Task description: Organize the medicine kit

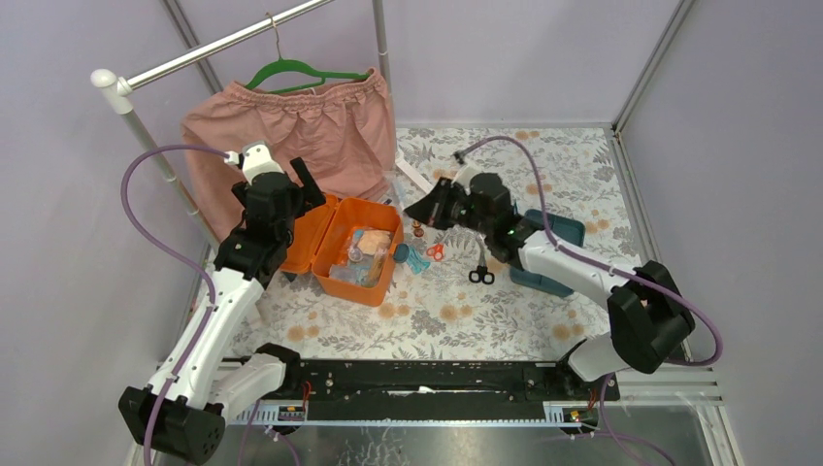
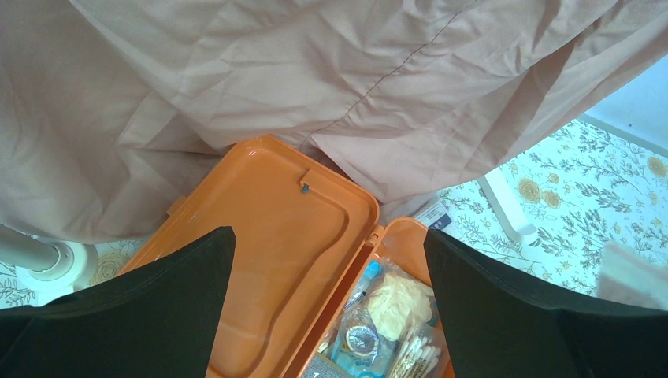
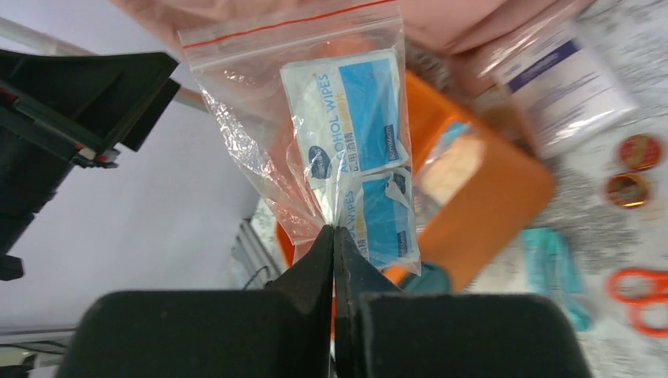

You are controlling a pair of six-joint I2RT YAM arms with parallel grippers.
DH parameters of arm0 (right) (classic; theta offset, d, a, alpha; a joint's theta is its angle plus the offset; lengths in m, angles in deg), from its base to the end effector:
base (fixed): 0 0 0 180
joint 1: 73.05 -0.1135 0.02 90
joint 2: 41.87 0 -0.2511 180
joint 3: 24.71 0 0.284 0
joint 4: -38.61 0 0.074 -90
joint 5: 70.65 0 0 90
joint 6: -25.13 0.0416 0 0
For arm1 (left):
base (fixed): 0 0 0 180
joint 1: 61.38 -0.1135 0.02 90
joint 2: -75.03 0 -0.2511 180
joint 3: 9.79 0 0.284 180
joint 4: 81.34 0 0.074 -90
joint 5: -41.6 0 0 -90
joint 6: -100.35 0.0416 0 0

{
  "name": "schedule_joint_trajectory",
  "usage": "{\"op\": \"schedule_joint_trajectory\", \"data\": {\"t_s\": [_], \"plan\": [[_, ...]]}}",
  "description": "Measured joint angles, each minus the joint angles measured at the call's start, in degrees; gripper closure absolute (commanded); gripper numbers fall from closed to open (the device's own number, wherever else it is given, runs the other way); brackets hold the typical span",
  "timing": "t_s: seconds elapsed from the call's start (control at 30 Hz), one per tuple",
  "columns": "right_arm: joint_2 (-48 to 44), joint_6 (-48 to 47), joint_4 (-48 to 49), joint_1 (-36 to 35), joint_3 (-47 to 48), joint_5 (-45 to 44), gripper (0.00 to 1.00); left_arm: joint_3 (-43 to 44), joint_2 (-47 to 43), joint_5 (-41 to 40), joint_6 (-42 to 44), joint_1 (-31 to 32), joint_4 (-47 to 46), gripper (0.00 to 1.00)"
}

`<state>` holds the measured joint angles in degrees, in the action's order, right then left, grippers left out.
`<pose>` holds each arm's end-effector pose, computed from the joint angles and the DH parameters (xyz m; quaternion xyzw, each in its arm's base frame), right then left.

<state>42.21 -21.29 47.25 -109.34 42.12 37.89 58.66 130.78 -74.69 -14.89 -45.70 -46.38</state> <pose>0.2964 0.2341 0.2621 -0.0572 0.7535 0.5067 0.4150 0.2541 -0.0522 0.3413 -0.1937 0.7952 -0.0128 0.5745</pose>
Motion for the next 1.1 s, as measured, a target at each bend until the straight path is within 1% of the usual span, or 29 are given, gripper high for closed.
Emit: {"op": "schedule_joint_trajectory", "data": {"t_s": [0.17, 0.23, 0.27, 0.37, 0.43, 0.53, 0.57, 0.77, 0.87, 1.0, 1.1], "plan": [[1.95, 7.32, 4.26, -9.51, -0.28, -6.60, 1.00, 0.00, 0.00, 0.00, 0.00, 0.00, 0.00, 0.01], [2.86, 9.46, 5.92, -12.33, -0.55, -8.76, 1.00, 0.00, 0.00, 0.00, 0.00, -0.02, 0.00, 0.01], [3.32, 10.25, 6.23, -13.38, -0.57, -9.66, 0.98, 0.00, 0.00, 0.02, 0.00, -0.02, 0.00, 0.01], [5.44, 12.00, 7.65, -15.34, -0.50, -11.58, 0.83, 0.00, 0.00, 0.09, -0.02, -0.02, 0.00, 0.01], [7.32, 12.76, 8.11, -15.96, -0.22, -11.67, 0.75, 0.00, 0.00, 0.26, -0.02, -0.02, 0.00, 0.01], [10.69, 13.05, 8.07, -16.35, 1.03, -11.56, 0.69, 0.00, 0.00, 0.37, -0.02, -0.02, 0.00, 0.01], [11.32, 13.07, 7.98, -16.39, 1.33, -11.56, 0.69, 0.00, 0.00, 0.37, -0.02, -0.04, 0.00, 0.01], [12.20, 11.91, 7.67, -16.48, 2.58, -11.58, 0.67, 0.00, 0.00, 0.37, -0.02, -0.04, 0.00, 0.01], [12.13, 10.08, 7.56, -16.48, 3.02, -11.80, 0.63, 0.00, 0.00, 0.37, -0.04, -0.04, 0.00, 0.01], [10.71, 3.80, 3.06, -16.48, 4.13, -13.64, 0.57, 0.00, 0.00, 0.37, -0.02, -0.04, 0.00, 0.01], [7.85, -2.40, -1.27, -16.37, 5.29, -16.55, 0.50, 0.00, 0.00, 0.37, -0.04, -0.04, 0.00, 0.01]]}}
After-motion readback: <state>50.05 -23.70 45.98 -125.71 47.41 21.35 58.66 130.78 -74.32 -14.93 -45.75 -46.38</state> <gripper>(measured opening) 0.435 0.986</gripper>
